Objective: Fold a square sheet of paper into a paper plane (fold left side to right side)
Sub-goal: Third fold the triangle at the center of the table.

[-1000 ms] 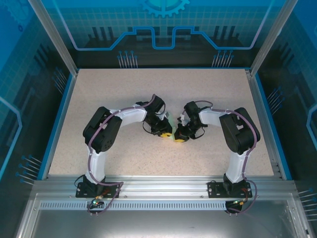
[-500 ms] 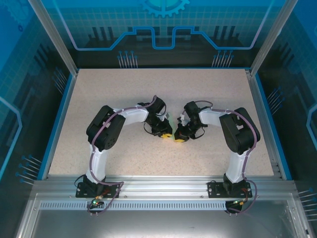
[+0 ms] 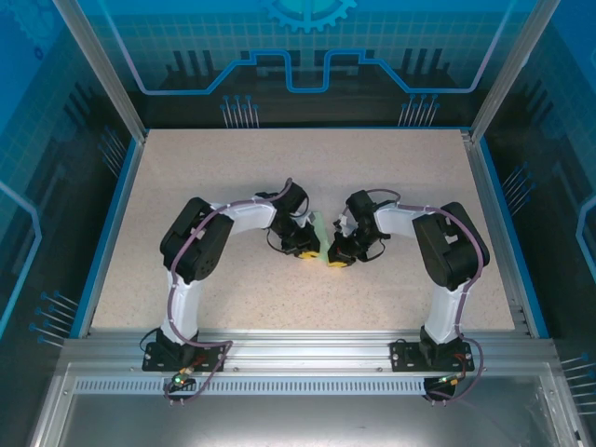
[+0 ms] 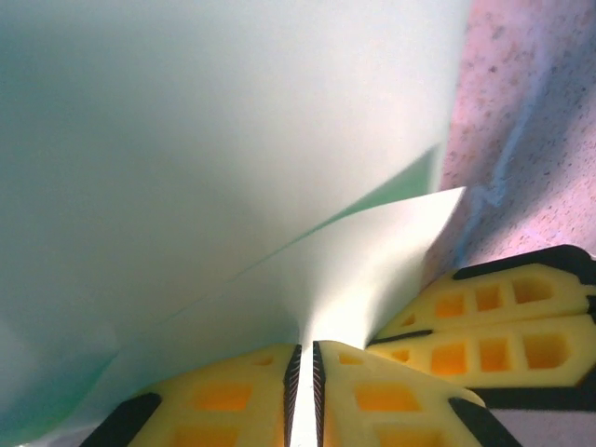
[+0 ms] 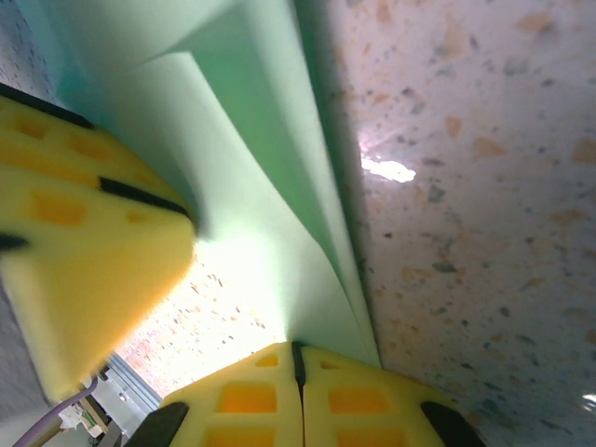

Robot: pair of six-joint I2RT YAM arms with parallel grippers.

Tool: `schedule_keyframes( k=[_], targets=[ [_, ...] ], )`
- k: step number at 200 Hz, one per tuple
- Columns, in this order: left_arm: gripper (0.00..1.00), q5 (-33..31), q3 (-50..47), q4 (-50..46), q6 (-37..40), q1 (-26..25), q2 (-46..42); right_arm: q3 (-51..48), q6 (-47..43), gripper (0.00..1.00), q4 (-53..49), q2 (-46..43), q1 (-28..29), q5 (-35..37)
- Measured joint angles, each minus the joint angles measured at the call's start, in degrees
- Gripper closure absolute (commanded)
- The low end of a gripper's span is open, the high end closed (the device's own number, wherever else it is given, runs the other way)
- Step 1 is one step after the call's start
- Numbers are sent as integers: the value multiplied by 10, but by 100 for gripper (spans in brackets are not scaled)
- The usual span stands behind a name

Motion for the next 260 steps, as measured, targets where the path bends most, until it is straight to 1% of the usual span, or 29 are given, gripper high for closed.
schedule_keyframes(
  k=[50, 93, 112, 131, 152, 170, 200, 218, 260],
  targets=[
    [81, -11, -23, -27, 32, 82, -23, 0, 0, 95, 1, 0, 0, 0],
    [80, -45, -33, -42, 39, 99, -64, 0, 0, 95, 1, 0, 0, 0],
    [80, -44, -34, -39, 37, 85, -93, 0, 0, 95, 1, 0, 0, 0],
    [80, -37, -34, -28, 25, 51, -109, 0, 0, 95, 1, 0, 0, 0],
    [80, -30, -31, -18, 14, 14, -102, 0, 0, 95, 1, 0, 0, 0],
    [80, -23, -17, -15, 8, -6, -78, 0, 0, 95, 0, 0, 0, 0],
    [80, -25, 7, -6, 3, -12, -33, 0, 0, 95, 1, -2, 0, 0],
    [80, -40, 19, -8, -2, -11, -12, -2, 0, 95, 2, -5, 0, 2],
    [80, -49, 24, -10, -7, -11, 1, -6, 9, 95, -1, -22, 0, 29]
  ],
)
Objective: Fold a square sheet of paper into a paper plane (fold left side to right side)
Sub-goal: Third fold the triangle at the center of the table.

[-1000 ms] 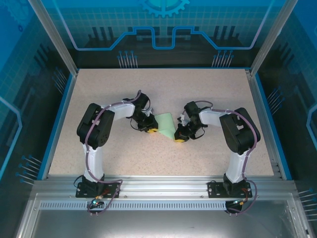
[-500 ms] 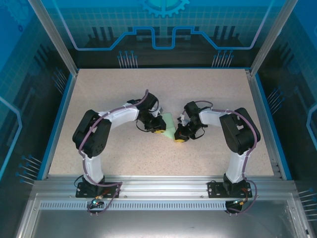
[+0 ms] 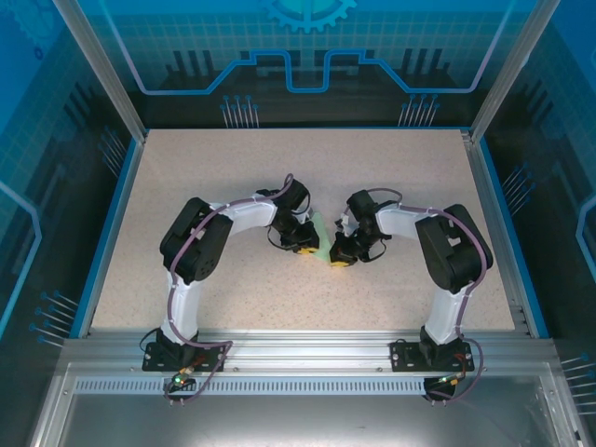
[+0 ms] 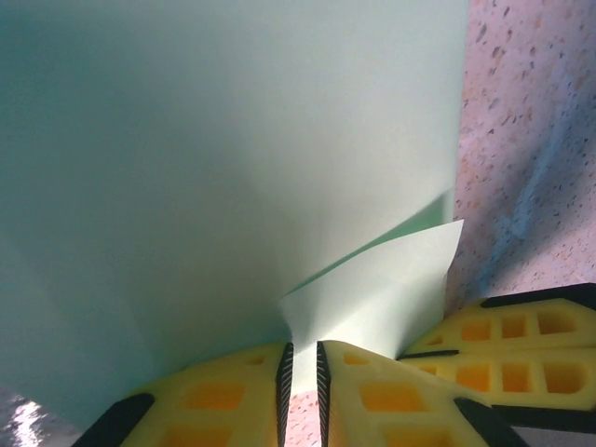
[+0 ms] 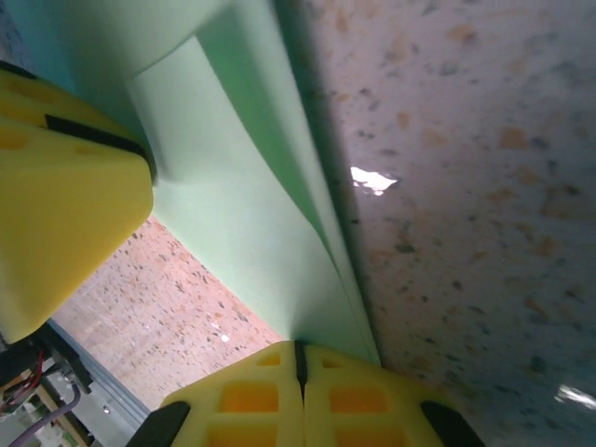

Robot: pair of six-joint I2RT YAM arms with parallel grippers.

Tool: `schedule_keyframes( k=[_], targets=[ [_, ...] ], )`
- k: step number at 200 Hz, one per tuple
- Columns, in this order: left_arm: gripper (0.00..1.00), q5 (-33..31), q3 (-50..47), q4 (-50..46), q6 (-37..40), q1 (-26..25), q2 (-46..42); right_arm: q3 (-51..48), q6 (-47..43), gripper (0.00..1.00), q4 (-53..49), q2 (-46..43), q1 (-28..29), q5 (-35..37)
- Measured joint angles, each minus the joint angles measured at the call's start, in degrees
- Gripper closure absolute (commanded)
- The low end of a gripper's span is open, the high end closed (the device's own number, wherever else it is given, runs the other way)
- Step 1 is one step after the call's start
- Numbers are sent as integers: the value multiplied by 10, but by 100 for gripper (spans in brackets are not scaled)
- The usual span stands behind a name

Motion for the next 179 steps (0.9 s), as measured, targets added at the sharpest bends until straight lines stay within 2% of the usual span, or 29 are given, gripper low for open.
schedule_keyframes(
  k=[70, 179],
  targets=[
    [80, -2, 0, 0, 0, 0, 0, 34, 38, 95, -19, -7, 20, 22],
    [81, -5, 0, -2, 0, 0, 0, 64, 47, 95, -15, 39, 30, 19]
  ],
)
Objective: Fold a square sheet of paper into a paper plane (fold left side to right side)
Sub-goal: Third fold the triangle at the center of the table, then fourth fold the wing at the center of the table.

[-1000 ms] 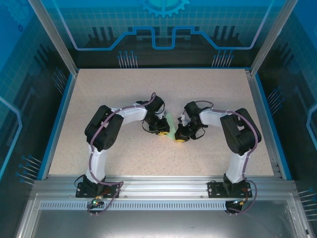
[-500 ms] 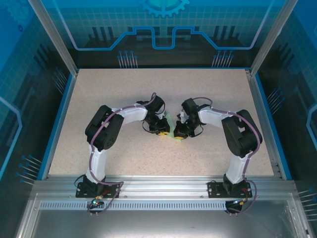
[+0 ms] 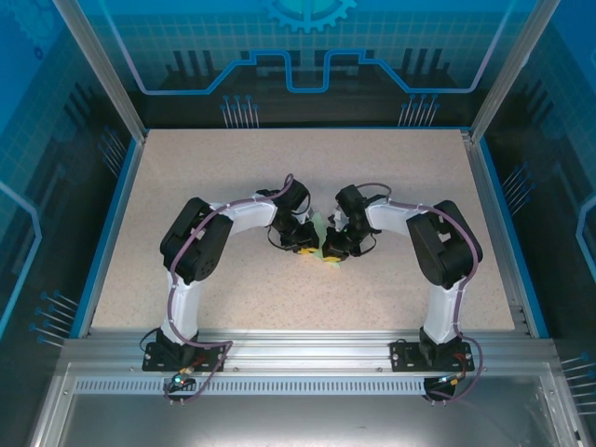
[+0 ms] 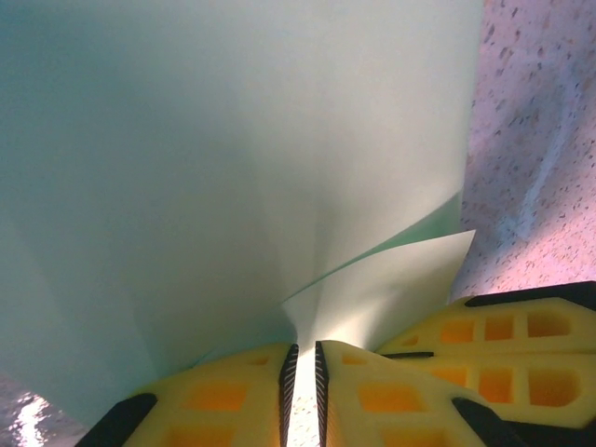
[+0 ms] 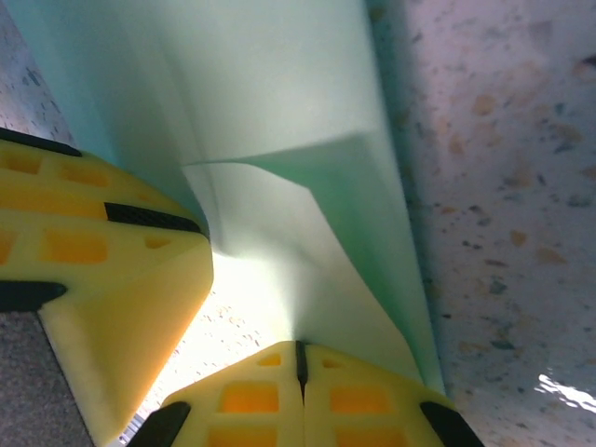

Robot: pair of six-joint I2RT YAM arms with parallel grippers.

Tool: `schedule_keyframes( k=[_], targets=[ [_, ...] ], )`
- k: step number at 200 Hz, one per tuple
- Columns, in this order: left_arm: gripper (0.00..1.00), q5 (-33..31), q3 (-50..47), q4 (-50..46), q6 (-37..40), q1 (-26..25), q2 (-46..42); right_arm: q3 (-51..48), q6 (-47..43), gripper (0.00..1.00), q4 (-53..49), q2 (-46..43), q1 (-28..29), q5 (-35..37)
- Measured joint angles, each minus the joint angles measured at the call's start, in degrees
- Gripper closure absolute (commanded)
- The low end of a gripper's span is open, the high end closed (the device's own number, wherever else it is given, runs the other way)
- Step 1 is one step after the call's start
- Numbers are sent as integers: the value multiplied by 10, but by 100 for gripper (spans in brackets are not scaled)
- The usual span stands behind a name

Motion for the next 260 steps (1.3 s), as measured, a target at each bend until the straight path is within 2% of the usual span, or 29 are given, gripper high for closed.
schedule_keyframes(
  k=[52, 106, 138, 155, 166, 207, 237, 260],
  targets=[
    [81, 0, 0, 0, 0, 0, 0, -33, -9, 95, 23, -16, -12, -9],
    [81, 0, 0, 0, 1, 0, 1, -106, -28, 95, 32, -67, -49, -15],
    [75, 0, 6, -7, 2, 0, 1, -132, -42, 93, 31, -87, -66, -18],
    [65, 1, 13, -15, 5, 2, 1, -137, -51, 92, 19, -98, -73, -13],
    [57, 2, 16, -18, 8, 4, -3, -138, -59, 89, 3, -107, -79, -2],
    [36, 10, 15, -34, 3, 36, -70, -116, -105, 60, -21, -158, -97, 17],
    [32, 15, -31, -10, -7, 78, -167, -86, -143, 42, 15, -163, -97, 1],
    [32, 24, -77, 14, -22, 101, -189, -66, -160, 38, 41, -142, -92, -10]
  ],
)
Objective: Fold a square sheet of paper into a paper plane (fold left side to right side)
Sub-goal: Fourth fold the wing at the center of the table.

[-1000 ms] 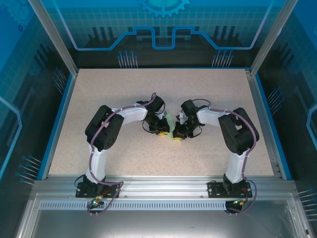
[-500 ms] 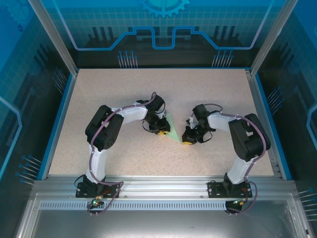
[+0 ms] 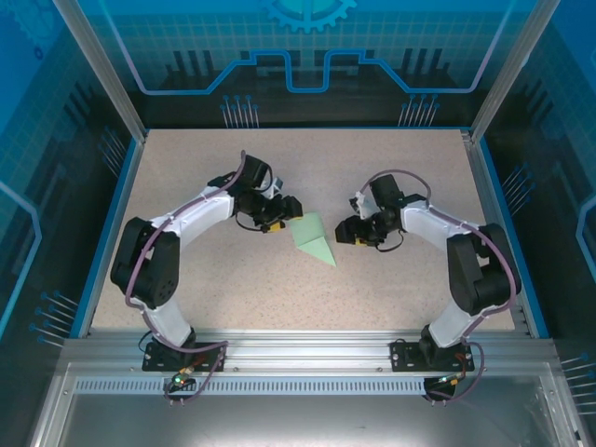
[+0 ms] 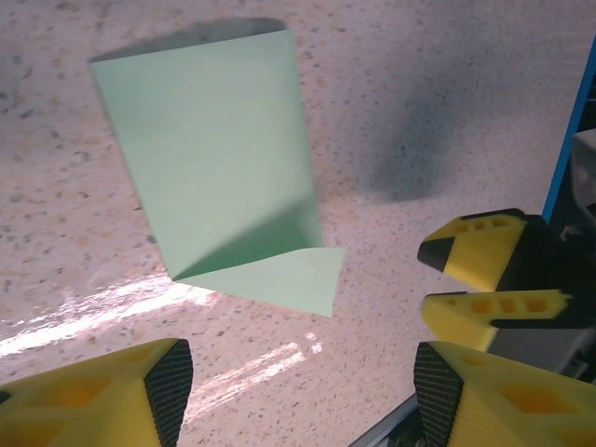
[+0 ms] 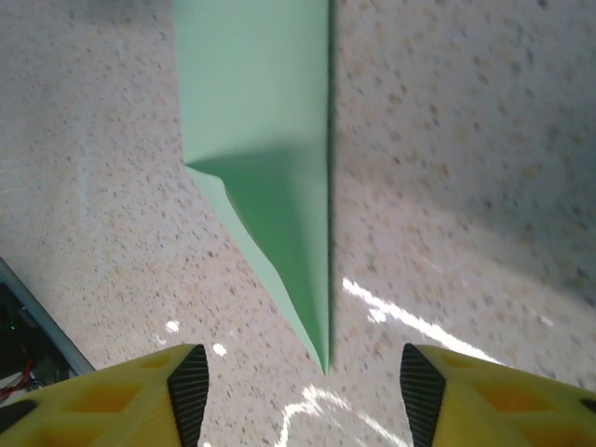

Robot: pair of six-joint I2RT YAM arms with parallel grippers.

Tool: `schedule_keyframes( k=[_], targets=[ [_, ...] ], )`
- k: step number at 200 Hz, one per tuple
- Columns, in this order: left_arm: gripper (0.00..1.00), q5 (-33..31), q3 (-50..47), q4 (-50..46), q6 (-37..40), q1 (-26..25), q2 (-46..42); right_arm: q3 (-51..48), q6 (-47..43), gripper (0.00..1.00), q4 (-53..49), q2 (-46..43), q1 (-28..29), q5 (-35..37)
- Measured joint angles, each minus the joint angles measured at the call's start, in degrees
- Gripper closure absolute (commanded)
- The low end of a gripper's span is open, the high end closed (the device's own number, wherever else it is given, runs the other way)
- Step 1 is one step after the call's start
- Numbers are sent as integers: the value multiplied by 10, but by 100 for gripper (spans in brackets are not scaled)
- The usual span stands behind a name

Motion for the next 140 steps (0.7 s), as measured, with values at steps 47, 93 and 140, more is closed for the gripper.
schedule_keyframes(
  k=[47, 93, 140],
  targets=[
    [32, 13, -43, 29, -28, 0, 41, 73, -42, 47, 20, 98, 42, -4],
    [31, 14, -43, 43, -37, 0, 47, 108, -67, 75, 21, 154, 45, -14],
    [31, 14, -43, 49, -38, 0, 59, 108, -78, 92, 19, 156, 46, -14]
  ],
)
